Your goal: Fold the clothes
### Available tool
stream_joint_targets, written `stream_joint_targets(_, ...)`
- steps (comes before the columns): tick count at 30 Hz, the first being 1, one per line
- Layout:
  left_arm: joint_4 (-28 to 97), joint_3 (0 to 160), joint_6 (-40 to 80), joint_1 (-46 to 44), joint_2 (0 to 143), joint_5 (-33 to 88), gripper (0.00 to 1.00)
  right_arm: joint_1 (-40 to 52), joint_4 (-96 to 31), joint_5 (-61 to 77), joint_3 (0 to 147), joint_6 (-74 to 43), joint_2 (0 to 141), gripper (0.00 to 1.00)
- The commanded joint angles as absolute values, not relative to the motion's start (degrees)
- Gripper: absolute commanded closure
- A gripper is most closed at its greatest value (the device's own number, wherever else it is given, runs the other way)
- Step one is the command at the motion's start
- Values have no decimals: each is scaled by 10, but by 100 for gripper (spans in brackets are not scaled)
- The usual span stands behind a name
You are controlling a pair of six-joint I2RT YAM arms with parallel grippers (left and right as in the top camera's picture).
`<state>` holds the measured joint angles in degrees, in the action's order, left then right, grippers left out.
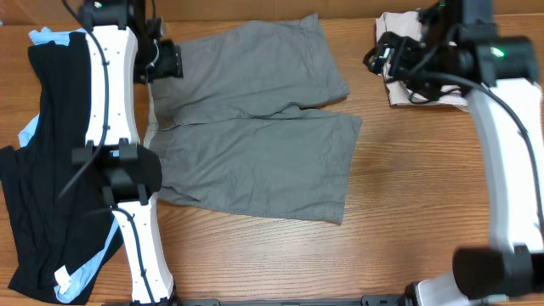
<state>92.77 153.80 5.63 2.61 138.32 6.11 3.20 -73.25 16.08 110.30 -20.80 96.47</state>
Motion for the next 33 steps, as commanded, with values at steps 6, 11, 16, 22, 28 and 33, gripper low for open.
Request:
stream_joint_targets(6,968,1607,51,-12,1243,35,28,37,-836,124,1125,-228,842,0)
stream_joint_targets(11,968,1587,51,-36,1164,16,3,39,-903,124,1125,-230,807,0)
stream_joint_targets(16,968,1522,60,-46,1082,12,0,69,-965,100,1124,-255,784,0)
stream_joint_targets(22,968,1367,94,-45,999,-20,0,150,-960,-1,1057,-377,726,0)
stream_joint_targets(28,968,1233,167,-45,933,-91,0,239,-893,-10,914,-453,678,0)
stream_joint_targets(33,946,1117,192,-45,883,-96,0,284,-831,-8,794,-527,675,0)
